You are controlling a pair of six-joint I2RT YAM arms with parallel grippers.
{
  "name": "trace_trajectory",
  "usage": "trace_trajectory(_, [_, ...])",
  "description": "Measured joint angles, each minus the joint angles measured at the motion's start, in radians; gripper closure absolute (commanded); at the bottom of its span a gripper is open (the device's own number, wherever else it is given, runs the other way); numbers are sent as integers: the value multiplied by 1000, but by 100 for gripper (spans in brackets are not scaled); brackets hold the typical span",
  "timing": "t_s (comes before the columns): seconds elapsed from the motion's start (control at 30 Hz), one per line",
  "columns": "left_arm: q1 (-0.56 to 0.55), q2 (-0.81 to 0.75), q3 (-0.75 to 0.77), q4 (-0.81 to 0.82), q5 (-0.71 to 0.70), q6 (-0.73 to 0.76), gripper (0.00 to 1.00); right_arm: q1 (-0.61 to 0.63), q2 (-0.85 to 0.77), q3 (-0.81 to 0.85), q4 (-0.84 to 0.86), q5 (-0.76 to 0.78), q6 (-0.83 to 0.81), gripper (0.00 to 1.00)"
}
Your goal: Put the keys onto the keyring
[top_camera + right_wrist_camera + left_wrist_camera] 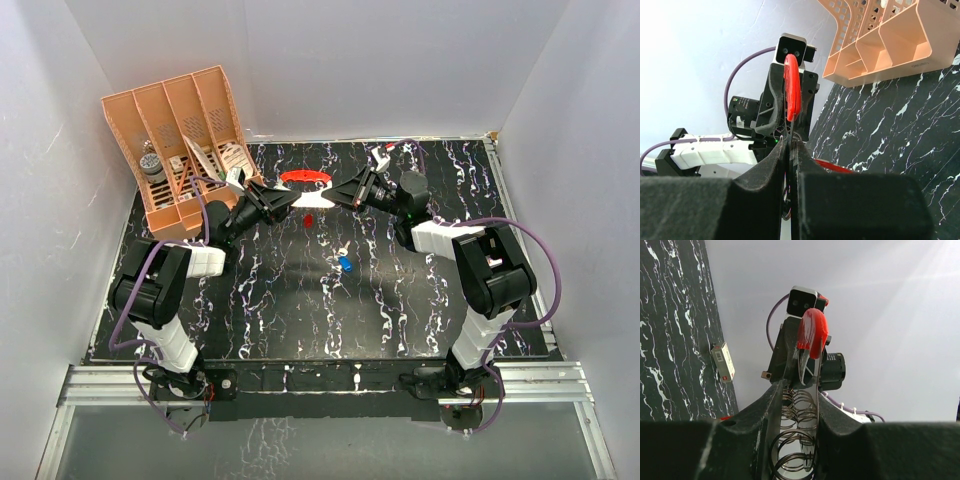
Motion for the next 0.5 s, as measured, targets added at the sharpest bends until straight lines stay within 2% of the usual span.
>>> trace_trajectory(0.17, [0, 0, 0, 0, 1, 0, 100, -2, 0, 0, 0, -2, -1, 100])
trace_trajectory(0.33, [0, 0, 0, 1, 3, -1, 84, -4, 0, 0, 0, -5, 0, 100])
trace_trajectory(0.5, [0, 0, 0, 2, 12, -5, 76, -9, 0, 0, 0, -14, 0, 100])
